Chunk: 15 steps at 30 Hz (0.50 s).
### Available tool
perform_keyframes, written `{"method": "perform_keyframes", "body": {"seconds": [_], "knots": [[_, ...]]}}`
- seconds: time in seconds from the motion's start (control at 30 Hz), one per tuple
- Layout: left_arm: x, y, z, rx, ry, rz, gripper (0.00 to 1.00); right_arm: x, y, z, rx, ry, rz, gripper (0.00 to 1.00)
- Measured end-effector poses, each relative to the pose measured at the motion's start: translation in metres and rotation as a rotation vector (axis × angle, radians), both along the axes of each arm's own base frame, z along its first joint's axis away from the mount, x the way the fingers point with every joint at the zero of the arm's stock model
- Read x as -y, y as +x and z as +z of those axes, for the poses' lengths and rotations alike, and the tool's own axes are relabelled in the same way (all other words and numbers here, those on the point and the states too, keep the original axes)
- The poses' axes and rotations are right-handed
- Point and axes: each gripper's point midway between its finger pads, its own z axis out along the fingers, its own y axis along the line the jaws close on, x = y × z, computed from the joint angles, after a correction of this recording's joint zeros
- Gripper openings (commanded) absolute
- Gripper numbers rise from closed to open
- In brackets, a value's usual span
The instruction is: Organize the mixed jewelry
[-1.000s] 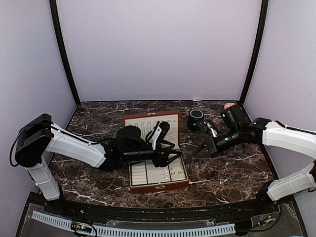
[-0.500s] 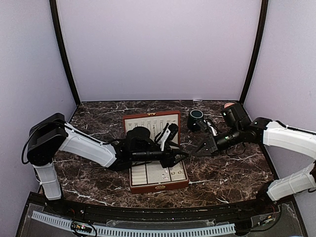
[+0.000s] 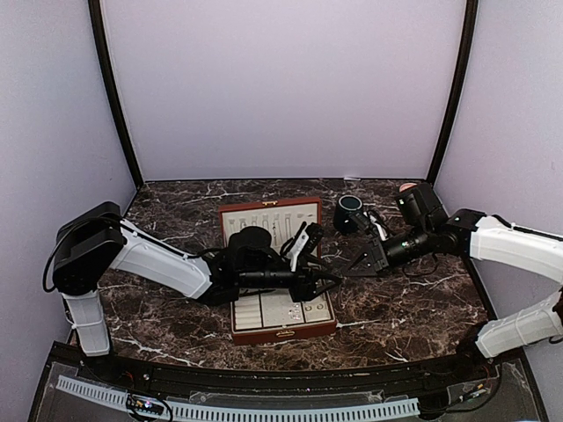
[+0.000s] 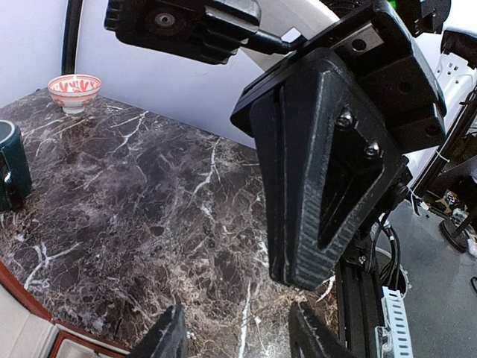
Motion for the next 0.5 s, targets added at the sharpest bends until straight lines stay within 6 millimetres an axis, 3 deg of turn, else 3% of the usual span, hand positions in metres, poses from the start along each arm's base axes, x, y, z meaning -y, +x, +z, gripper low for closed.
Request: {"method": "perform_keyframes", "body": {"seconds": [0.5], "knots": [[0.0014, 0.0037, -0.0022, -0.006, 0.001, 0.017, 0.38, -0.0007, -0.0008, 0.0012, -0.001, 0.007, 0.006, 0.00]]}}
